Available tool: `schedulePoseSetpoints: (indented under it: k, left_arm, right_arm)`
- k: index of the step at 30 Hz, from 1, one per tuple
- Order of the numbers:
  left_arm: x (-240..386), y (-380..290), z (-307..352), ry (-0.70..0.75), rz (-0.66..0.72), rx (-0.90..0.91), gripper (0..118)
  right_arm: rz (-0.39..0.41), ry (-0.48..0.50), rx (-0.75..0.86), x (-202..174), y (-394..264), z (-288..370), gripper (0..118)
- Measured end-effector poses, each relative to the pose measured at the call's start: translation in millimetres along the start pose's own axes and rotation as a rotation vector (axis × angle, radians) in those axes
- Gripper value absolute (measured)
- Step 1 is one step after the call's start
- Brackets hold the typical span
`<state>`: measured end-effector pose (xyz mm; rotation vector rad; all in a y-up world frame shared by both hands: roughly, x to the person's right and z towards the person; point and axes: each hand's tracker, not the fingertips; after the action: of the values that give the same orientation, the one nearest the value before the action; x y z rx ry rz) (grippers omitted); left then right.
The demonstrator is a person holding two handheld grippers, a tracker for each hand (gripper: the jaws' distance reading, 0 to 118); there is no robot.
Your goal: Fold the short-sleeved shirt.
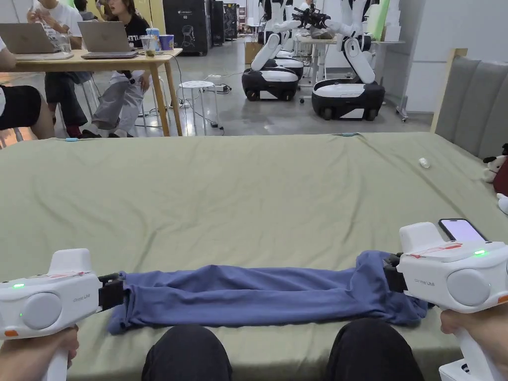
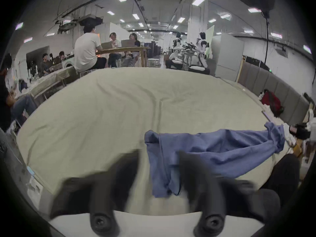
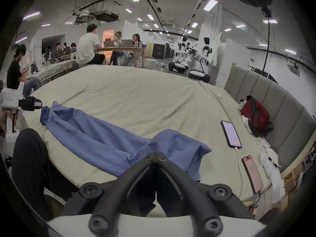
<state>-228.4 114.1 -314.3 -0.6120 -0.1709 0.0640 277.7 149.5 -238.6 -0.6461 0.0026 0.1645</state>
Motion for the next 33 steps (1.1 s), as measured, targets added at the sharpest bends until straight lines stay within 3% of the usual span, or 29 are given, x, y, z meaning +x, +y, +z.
schedulePoseSetpoints:
  k: [1, 2, 10, 13, 21, 22, 25, 28, 29, 30, 31, 33]
  left_arm:
    - [-6, 0, -3, -0.042, 0.029, -0.008, 103]
    - [-10, 0, -6, -0.070, 0.054, -0.023, 115]
    - [-44, -11, -41, -0.256, 0.297, -0.066, 113]
    - [-43, -17, -55, -0.318, 0.302, -0.099, 108]
    - [-17, -14, -83, -0.274, 0.253, -0.110, 108]
    - [-14, -13, -84, -0.274, 0.215, -0.114, 104]
    - [1, -14, -86, -0.181, 0.089, -0.097, 65]
    - [-1, -14, -80, -0.182, 0.076, -0.086, 38]
    - [-2, -14, -77, -0.185, 0.084, -0.078, 13]
    - [-6, -13, -75, -0.208, 0.097, -0.064, 7]
    - [-7, -13, -74, -0.318, 0.139, -0.068, 7]
    - [4, -12, -73, -0.203, 0.065, -0.066, 7]
  right_arm:
    - [0.000, 0.002, -0.003, 0, 0, -2, 0]
    - [-0.001, 0.005, -0.004, 0, 1, -3, 0]
    - [-0.019, 0.036, -0.027, -3, -1, -20, 0]
    - [-0.016, 0.036, -0.038, -4, 1, -25, 0]
    - [-0.031, 0.030, -0.063, 2, 5, -37, 0]
    - [-0.033, 0.028, -0.067, 3, 5, -38, 0]
    - [-0.035, 0.017, -0.078, 4, 4, -47, 0]
    - [-0.049, 0.009, -0.086, 3, 3, -51, 0]
    - [-0.052, 0.007, -0.090, 2, 4, -52, 0]
    - [-0.050, 0.003, -0.092, 1, 4, -53, 0]
    - [-0.046, -0.001, -0.094, 0, 5, -54, 0]
    - [-0.038, -0.011, -0.097, -3, 6, -55, 0]
